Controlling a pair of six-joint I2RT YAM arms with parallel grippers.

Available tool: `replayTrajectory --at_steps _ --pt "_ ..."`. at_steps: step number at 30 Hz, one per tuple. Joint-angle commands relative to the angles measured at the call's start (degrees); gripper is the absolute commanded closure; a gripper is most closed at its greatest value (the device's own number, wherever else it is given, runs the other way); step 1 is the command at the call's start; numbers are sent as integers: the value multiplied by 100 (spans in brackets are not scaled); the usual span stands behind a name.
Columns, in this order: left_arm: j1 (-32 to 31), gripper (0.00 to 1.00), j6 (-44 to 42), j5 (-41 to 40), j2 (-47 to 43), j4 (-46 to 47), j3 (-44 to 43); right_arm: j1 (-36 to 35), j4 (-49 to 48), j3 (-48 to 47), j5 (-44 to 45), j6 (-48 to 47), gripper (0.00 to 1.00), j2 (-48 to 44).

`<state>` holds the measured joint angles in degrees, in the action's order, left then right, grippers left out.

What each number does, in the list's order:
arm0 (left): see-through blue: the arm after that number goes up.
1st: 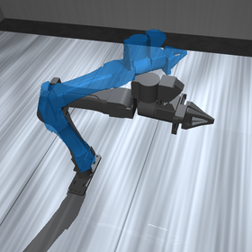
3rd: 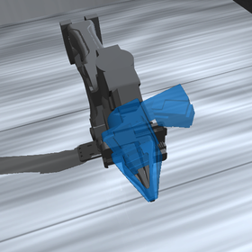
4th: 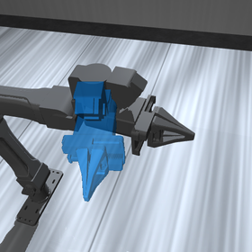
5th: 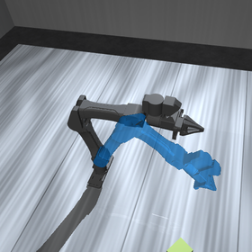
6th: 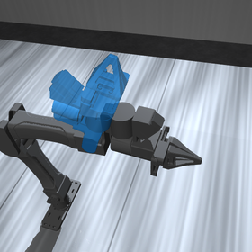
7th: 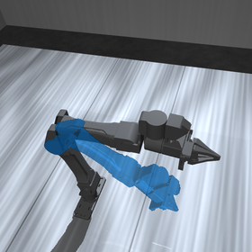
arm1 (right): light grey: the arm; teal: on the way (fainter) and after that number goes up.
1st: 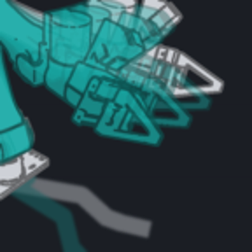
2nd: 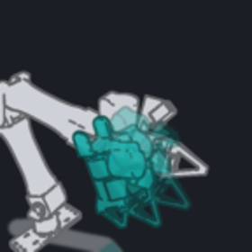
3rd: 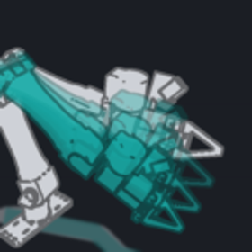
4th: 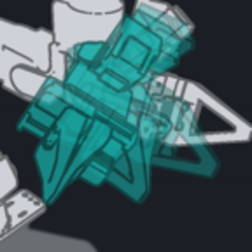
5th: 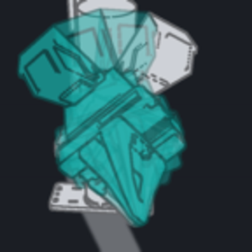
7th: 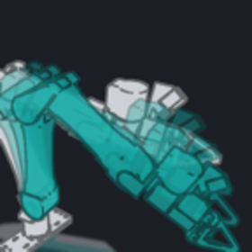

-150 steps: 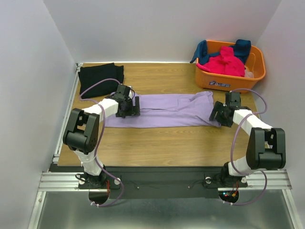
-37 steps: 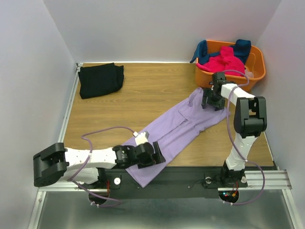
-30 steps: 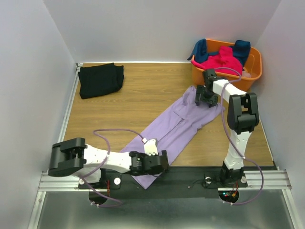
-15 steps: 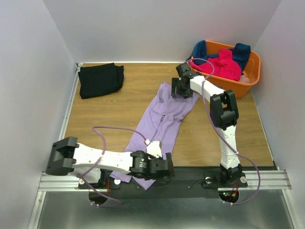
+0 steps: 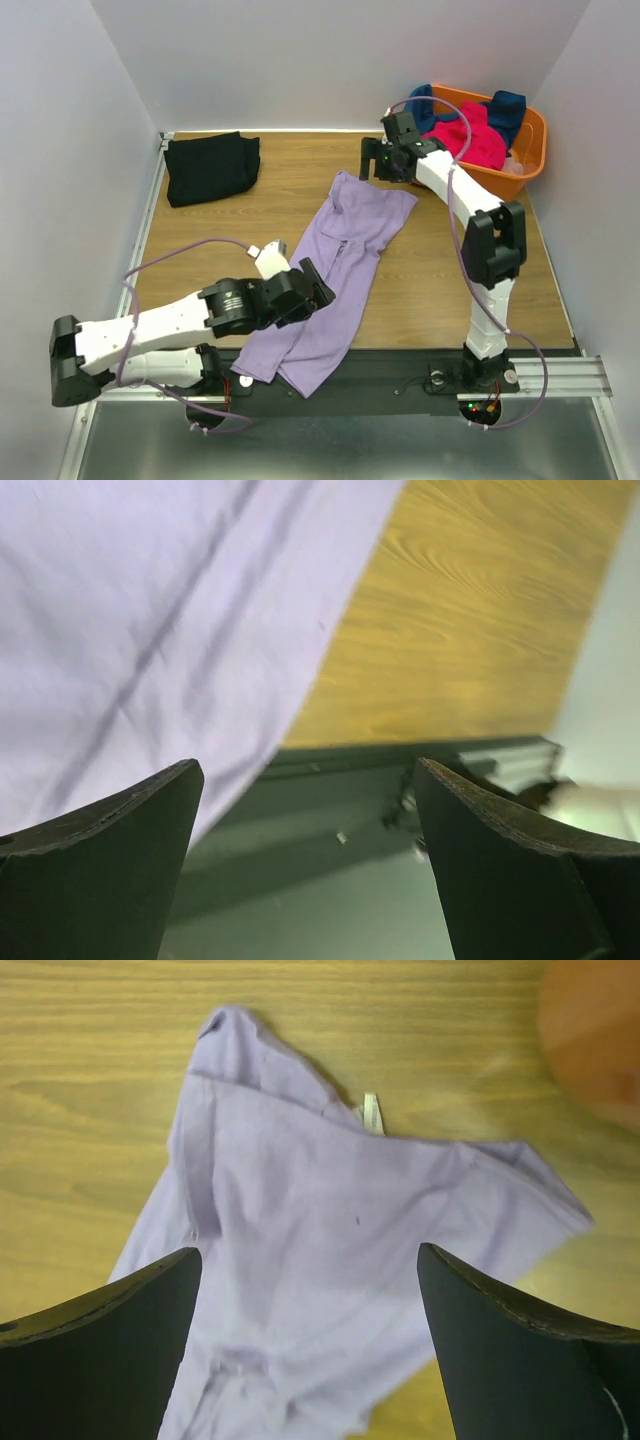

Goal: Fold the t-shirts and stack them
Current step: Fold the tshirt

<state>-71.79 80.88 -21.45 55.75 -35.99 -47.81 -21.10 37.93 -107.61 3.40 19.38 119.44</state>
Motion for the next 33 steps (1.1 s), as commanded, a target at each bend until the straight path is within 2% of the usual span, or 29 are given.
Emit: replayTrajectory --at_steps 1,6,12,15,22,28,33 --pt "436 1 -1396 246 725 416 -245 -43 -128 782 -50 -153 6 -640" --pt "744 1 -2356 379 2068 567 -808 -122 -137 1478 -173 -162 7 -755" --pt "956 1 -3253 124 3256 207 -1590 -280 -146 1568 -59 -250 8 -343" --pt "983 2 -3412 176 3582 215 -1723 -342 -137 1454 -41 -250 8 -115" --pt "1184 2 -3456 739 3864 829 -1451 -482 -128 945 152 -224 8 702" --pt "1650 2 -3605 1002 4119 980 -1634 -500 -128 382 56 -206 8 1257" --pt "2133 2 -3991 1239 4356 1094 -2108 -500 12 -399 134 -215 8 1923"
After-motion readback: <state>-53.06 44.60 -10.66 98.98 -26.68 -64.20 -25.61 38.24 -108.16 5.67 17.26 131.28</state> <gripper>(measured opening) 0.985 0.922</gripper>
